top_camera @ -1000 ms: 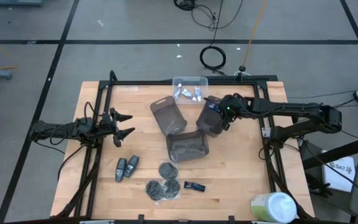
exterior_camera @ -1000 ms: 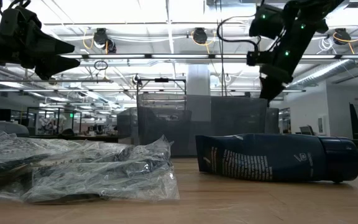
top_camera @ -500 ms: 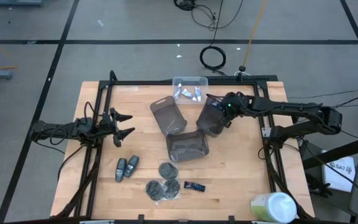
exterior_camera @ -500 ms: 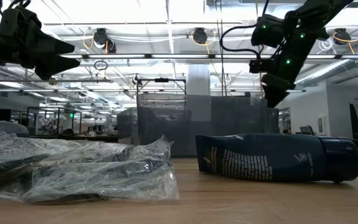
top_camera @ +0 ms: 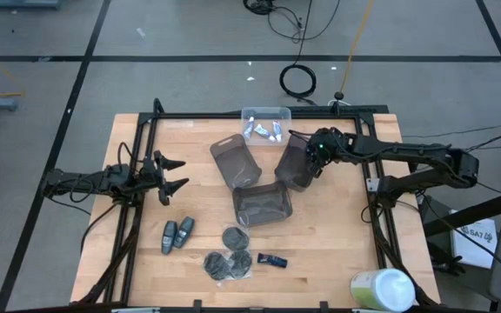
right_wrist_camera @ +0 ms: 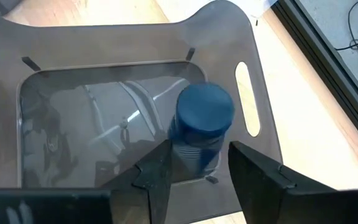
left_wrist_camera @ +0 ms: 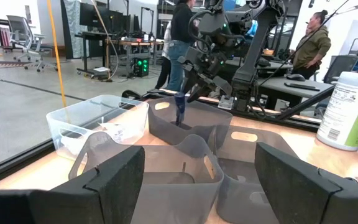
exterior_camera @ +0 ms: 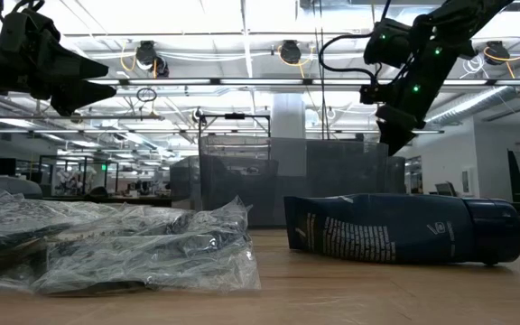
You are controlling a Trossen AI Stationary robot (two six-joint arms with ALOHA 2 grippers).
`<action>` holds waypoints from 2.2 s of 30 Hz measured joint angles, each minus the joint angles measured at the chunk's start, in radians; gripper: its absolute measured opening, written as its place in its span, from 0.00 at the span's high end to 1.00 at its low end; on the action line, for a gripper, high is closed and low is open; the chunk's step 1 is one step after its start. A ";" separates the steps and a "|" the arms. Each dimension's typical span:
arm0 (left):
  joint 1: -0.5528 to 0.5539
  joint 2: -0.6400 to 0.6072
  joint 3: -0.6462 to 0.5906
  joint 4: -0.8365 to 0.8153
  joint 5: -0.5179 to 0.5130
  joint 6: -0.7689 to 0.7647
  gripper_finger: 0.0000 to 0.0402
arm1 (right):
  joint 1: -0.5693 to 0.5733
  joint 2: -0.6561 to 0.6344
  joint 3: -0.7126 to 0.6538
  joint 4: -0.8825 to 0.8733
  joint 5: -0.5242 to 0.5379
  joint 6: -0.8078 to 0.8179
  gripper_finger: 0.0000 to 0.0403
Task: Pick & Place Travel size toiletries
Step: Put the top black shave cream into the top right black transparent bin, then put the black shave cream into the top right black transparent bin
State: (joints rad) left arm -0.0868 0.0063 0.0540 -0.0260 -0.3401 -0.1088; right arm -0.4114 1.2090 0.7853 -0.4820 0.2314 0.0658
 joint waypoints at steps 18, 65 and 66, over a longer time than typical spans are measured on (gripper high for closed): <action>0.000 0.000 0.000 0.000 0.000 0.000 0.26 | 0.001 0.000 0.000 0.053 -0.181 0.003 0.65; 0.000 0.000 0.000 0.000 0.000 0.000 0.26 | 1.050 0.382 0.342 0.386 0.040 0.260 0.39; 0.000 0.000 0.000 0.000 0.000 0.000 0.26 | 1.050 0.417 0.385 0.319 0.057 0.275 0.39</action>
State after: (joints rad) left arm -0.0865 0.0066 0.0540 -0.0256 -0.3401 -0.1087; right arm 0.6387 1.6259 1.1701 -0.1625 0.2887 0.3407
